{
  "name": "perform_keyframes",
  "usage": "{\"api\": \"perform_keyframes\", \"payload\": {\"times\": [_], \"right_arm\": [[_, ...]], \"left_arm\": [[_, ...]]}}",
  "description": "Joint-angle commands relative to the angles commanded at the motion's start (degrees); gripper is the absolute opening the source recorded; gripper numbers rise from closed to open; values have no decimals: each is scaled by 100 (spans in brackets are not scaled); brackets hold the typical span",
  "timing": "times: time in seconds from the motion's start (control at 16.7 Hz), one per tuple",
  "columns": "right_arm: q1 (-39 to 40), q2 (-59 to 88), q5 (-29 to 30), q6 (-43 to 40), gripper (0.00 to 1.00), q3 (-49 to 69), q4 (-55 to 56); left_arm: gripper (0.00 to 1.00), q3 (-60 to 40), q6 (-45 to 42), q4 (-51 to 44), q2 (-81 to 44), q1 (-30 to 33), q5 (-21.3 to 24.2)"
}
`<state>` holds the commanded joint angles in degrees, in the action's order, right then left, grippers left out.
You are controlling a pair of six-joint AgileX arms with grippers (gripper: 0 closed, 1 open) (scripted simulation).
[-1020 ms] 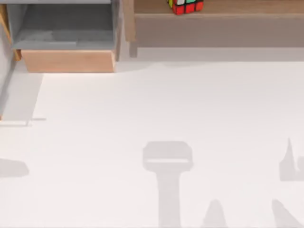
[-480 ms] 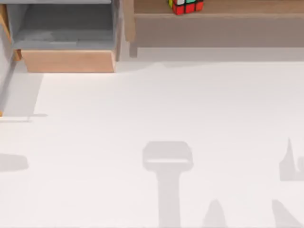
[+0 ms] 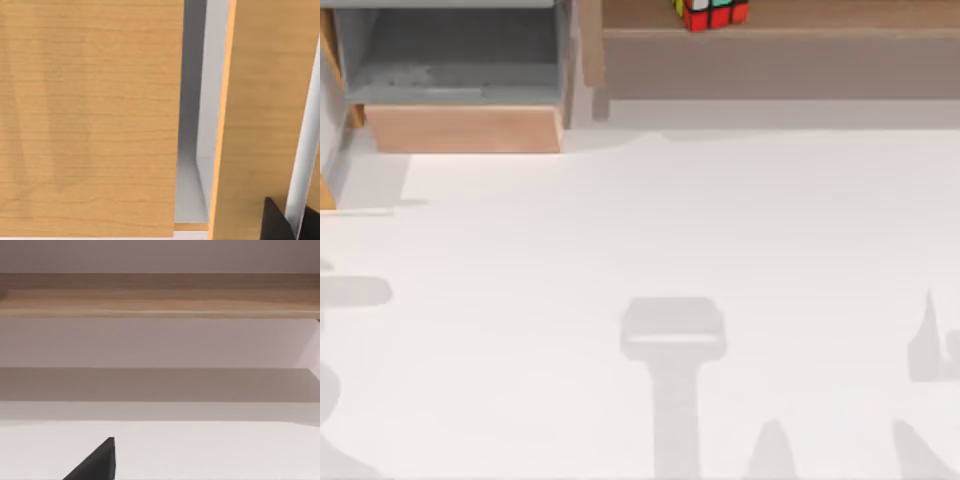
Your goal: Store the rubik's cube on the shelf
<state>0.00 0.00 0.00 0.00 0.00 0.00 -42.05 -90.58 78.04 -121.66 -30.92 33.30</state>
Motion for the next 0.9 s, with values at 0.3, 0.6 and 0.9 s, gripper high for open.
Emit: {"api": "perform_keyframes", "payload": {"times": [0.3,0.6,0.9], "right_arm": [[0,0,0,0,100,0,0],[0,0,0,0,100,0,0],[0,0,0,0,100,0,0]], "left_arm": [[0,-373,-4,-204,-197,108,-113],[0,-1276,10,-700,-589,430,-441],[0,-1358,33,-783,-619,459,-482]]}}
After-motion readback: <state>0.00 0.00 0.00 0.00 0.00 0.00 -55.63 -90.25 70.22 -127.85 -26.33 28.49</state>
